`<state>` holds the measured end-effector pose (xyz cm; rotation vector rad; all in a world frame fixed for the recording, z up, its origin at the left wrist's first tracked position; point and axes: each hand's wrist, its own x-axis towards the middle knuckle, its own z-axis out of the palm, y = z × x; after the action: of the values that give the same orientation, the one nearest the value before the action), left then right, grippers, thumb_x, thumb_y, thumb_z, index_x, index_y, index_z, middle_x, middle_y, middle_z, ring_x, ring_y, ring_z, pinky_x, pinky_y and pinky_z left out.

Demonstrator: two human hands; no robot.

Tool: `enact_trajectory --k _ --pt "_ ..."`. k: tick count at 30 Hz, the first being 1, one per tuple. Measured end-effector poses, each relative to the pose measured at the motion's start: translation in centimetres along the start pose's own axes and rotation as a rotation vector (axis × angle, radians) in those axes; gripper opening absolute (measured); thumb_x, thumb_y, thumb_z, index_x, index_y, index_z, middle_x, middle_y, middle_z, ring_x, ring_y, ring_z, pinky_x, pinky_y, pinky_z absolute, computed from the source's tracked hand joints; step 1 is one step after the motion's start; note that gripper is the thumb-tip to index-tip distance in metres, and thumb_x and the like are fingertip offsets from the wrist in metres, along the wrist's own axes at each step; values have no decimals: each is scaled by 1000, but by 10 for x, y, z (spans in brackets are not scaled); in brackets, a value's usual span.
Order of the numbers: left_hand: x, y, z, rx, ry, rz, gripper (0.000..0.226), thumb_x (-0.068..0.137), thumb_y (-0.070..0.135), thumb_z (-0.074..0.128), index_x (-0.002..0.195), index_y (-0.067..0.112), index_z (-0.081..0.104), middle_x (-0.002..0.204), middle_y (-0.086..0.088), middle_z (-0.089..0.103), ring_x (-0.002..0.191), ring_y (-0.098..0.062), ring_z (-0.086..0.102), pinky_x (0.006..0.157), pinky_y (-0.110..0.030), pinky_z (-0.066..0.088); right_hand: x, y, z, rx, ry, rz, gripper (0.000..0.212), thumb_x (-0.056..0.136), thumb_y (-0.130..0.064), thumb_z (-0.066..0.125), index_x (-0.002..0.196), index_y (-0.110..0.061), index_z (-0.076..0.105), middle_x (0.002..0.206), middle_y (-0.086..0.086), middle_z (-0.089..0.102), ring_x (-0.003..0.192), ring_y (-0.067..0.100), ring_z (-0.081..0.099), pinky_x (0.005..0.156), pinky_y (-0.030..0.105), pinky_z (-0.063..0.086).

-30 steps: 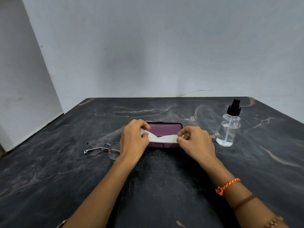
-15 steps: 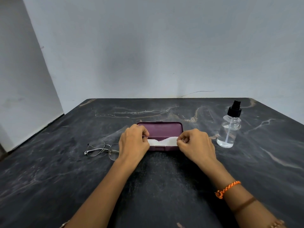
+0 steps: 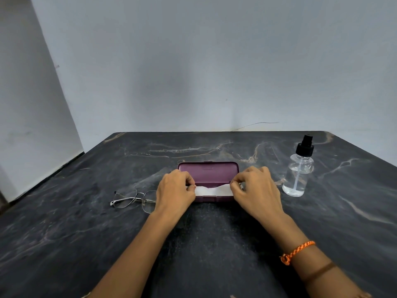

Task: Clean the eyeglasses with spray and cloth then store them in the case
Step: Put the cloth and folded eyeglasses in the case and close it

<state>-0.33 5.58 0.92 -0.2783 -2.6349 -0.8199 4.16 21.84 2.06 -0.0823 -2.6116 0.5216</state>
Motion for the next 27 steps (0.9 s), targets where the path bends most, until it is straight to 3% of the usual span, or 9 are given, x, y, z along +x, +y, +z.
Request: enact_trajectory --k 3,6,10,15,20,23,27 --pt "0 -1 0 -34 0 7 7 79 13 60 76 14 66 90 -4 65 88 -21 58 70 -27 41 -2 -1 1 -1 -45 -60 31 87 -24 44 71 -10 67 69 2 63 87 20 45 65 31 37" --pt "0 -1 0 -44 -1 13 6 79 13 61 76 14 66 89 -4 66 85 -19 57 70 -29 45 -5 -2 3 -40 -107 -93 45 91 -30 39 48 -16 40 49 -3 39 77 20 40 66 30 28" --pt "-1 -1 0 -60 -2 16 14 82 23 60 78 11 67 86 -5 69 83 -22 62 76 -34 52 -4 -1 2 -20 -39 -69 48 92 -31 38 46 -18 30 49 -4 35 72 21 38 68 32 28" --pt "-3 1 -4 36 -36 28 31 86 37 54 78 11 68 80 -9 69 77 -25 60 68 -33 49 -3 3 1 -102 24 9 48 92 -33 36 46 -20 30 50 -6 34 73 21 37 70 33 28" --pt "-8 6 -10 170 -40 20 43 88 44 46 65 11 60 59 -3 52 63 -20 47 55 -29 36 -2 4 4 -201 -5 -66 40 92 -36 36 60 -17 51 63 -3 50 81 19 40 73 33 27" --pt "-8 6 -12 125 -79 13 43 87 42 49 58 10 53 50 1 39 58 -21 45 55 -29 37 -1 4 5 -224 -30 -81 39 91 -34 37 77 -14 66 78 0 64 86 19 42 74 32 28" --pt "-8 5 -13 108 -59 43 44 86 39 54 61 2 61 42 0 36 45 -17 38 54 -28 39 0 4 6 -221 -54 -61 35 90 -30 38 83 -15 70 83 1 65 82 17 35 72 31 28"
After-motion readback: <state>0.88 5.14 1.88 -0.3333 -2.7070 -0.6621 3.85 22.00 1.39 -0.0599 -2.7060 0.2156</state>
